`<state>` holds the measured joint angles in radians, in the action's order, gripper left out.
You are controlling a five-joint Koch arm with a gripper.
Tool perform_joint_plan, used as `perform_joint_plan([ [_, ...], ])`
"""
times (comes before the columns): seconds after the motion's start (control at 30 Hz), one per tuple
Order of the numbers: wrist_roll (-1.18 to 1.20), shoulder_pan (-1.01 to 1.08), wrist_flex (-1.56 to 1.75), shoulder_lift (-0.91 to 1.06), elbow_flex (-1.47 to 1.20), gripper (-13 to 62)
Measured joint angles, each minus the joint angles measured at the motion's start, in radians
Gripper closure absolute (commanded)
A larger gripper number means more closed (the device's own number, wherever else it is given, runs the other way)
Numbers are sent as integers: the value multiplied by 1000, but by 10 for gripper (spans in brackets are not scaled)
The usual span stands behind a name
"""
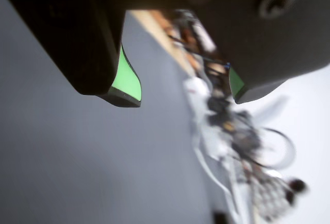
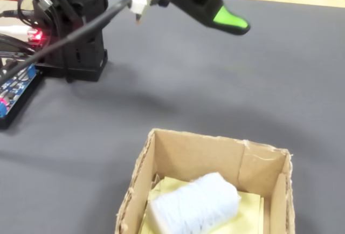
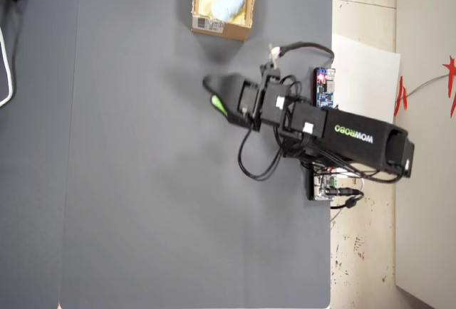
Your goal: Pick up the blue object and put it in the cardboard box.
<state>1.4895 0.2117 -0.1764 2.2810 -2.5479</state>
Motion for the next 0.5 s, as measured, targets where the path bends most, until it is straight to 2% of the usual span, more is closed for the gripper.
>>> perform_joint_plan([
  [0.27, 28, -63, 12, 0, -112, 149],
  [0.5, 61, -97, 241, 2, -437, 152],
])
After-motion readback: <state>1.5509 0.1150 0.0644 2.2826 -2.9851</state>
